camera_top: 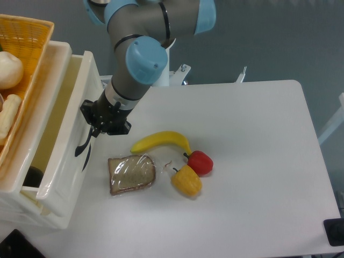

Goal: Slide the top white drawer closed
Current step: 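Push the drawer front with the gripper into the white cabinet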

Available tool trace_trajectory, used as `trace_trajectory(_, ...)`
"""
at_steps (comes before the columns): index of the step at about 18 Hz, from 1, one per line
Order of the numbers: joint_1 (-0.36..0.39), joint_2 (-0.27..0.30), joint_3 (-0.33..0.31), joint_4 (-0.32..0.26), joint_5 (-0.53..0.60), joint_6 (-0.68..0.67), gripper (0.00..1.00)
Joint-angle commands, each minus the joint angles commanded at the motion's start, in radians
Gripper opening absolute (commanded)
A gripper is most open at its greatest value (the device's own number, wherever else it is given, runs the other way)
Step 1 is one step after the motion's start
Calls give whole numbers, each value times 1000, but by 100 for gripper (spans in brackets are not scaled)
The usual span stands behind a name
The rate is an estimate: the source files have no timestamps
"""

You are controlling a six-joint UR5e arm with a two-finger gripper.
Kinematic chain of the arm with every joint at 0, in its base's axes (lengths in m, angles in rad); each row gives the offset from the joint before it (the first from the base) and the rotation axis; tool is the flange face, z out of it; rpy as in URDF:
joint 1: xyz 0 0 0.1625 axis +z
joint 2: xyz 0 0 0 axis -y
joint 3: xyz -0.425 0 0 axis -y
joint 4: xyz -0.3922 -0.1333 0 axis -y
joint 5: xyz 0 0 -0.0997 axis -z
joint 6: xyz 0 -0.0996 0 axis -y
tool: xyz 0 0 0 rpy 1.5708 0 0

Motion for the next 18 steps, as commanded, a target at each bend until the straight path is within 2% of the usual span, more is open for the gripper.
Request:
trace_trajectory(6, -29, -2, 0, 2, -2, -15, 0)
trace_trajectory(18, -32, -6, 2, 3, 0, -18, 0)
